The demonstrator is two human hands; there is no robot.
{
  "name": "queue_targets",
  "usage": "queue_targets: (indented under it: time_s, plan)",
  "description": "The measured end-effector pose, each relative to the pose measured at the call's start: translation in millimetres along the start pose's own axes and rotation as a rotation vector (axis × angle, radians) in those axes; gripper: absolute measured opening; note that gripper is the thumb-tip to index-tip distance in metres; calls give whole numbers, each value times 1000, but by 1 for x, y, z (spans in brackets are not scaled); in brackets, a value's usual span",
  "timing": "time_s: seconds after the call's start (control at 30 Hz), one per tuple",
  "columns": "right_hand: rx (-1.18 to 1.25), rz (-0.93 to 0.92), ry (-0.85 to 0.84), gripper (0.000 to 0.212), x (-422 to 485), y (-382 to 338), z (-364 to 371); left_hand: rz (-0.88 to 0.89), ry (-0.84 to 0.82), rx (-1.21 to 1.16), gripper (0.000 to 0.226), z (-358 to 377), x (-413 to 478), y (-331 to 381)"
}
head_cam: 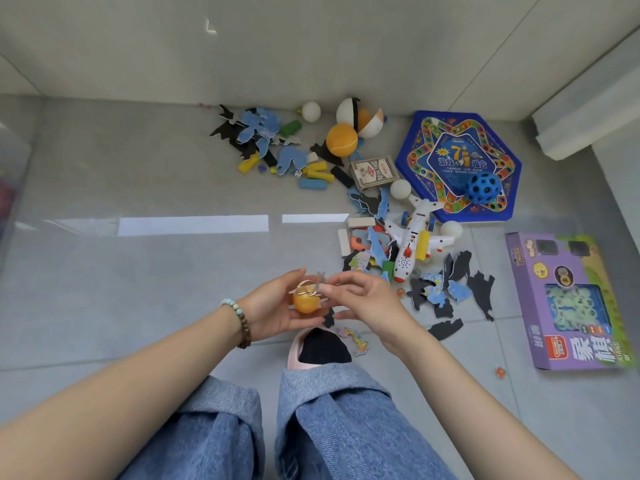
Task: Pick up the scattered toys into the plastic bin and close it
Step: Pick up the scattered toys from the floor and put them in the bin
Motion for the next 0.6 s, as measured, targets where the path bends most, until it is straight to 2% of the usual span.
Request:
queue_targets:
  time_s: [0.07, 0.13, 0.3, 0.43, 0.6]
  plan:
    - [-37, 1, 51, 14, -1, 4, -8, -4, -9, -53, 35, 3, 0, 1]
    - [-27, 57, 179, 13, -3, 21, -27, 16, 37, -68, 33, 3, -1, 4]
    - [-41, 179, 333, 17, -23, 86, -51, 71, 96, 13, 33, 0, -2, 5]
    - [-48, 121, 450, 23, -24, 113, -49, 55, 96, 97, 31, -3, 0, 1]
    - [-88, 60, 529, 19, -18, 124, -47, 42, 97, 72, 32, -4, 2, 0]
Point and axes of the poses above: each hand's wrist, its own x-axis towards the middle knuckle, its own z-axis out of the palm, y = z × x, the point moved 3 cm from there along x, towards the middle knuckle, and after that the axes turned 3 degrees about x, right-handed, at the moved point
